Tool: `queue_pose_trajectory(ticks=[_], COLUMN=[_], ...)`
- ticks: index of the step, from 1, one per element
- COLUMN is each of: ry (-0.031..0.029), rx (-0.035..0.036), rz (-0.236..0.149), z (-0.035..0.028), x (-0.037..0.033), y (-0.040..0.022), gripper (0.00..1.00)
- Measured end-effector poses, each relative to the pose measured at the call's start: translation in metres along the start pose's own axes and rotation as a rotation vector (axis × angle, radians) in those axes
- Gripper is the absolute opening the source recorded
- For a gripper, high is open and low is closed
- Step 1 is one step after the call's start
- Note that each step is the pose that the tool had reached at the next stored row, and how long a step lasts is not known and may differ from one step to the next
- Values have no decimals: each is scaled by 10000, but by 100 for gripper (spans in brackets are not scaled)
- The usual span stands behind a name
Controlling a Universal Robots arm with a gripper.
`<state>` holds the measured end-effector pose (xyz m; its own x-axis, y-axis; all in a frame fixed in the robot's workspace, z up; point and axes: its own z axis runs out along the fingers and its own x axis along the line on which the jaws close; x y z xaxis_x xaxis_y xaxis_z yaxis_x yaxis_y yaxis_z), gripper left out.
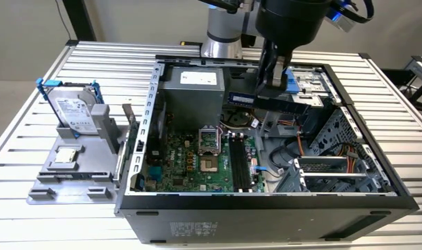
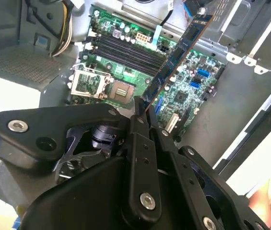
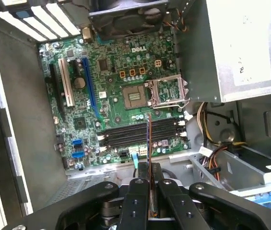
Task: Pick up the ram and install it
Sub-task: 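Insert the ram into the slot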
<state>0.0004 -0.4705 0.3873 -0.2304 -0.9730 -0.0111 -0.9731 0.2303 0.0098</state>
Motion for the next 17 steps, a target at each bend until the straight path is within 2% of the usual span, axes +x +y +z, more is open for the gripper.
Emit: queue_pose_trajectory(ticks=[17], ry=[-31], rx=[33], rz=[2977], z=[1], x=[0], y=[0], gripper=[0])
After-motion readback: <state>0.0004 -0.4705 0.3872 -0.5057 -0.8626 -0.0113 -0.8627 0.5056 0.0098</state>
